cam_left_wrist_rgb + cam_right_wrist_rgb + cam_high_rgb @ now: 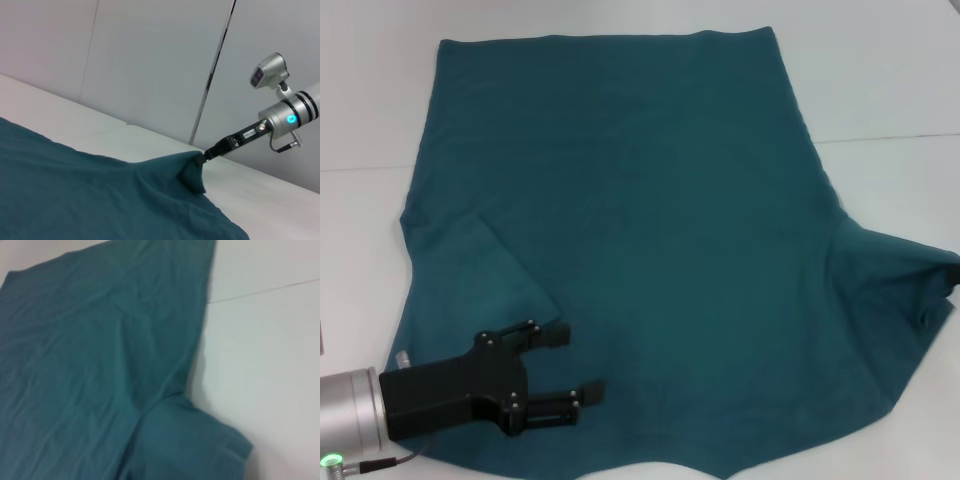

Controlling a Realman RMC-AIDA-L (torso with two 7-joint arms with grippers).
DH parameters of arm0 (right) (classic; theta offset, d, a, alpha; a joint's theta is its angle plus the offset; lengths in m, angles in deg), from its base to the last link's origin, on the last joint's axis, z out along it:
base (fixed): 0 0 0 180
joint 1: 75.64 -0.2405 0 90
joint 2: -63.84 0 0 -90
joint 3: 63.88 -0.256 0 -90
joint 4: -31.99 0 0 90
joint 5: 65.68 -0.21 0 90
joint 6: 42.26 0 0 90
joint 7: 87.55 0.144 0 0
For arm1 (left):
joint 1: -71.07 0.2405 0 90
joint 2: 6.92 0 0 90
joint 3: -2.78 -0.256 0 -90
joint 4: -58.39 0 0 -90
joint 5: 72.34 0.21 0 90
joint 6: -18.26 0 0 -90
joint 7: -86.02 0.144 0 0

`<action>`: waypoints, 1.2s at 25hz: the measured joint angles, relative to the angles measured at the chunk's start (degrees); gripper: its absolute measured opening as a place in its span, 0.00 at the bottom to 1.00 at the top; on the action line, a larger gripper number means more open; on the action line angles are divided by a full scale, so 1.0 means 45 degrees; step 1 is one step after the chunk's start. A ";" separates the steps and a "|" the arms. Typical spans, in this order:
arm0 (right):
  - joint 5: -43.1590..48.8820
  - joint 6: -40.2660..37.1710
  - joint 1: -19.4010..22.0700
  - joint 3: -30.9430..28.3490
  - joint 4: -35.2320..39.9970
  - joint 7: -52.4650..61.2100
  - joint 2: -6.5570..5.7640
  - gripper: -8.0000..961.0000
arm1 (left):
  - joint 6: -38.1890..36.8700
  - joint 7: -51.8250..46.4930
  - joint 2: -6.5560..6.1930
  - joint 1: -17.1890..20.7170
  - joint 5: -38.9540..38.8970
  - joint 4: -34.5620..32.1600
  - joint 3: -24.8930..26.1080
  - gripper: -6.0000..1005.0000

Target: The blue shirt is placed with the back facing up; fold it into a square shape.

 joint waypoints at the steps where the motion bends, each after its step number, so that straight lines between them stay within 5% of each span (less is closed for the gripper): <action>1: 0.0000 -0.0192 0.0026 -0.0242 0.0001 -0.0084 -0.0038 0.01 | -0.0012 0.0000 0.0000 -0.0001 0.0000 0.0009 0.0000 0.90; 13: 0.0065 -0.1198 0.0219 -0.1536 0.0009 -0.0541 -0.0394 0.02 | -0.0242 -0.0308 0.0000 -0.0080 0.0000 0.0021 -0.0037 0.90; 30: -0.0548 -0.2700 -0.0287 -0.1453 -0.0196 -0.1222 -0.0379 0.01 | -0.0298 -0.0312 -0.0001 -0.0083 0.0000 0.0018 0.0000 0.90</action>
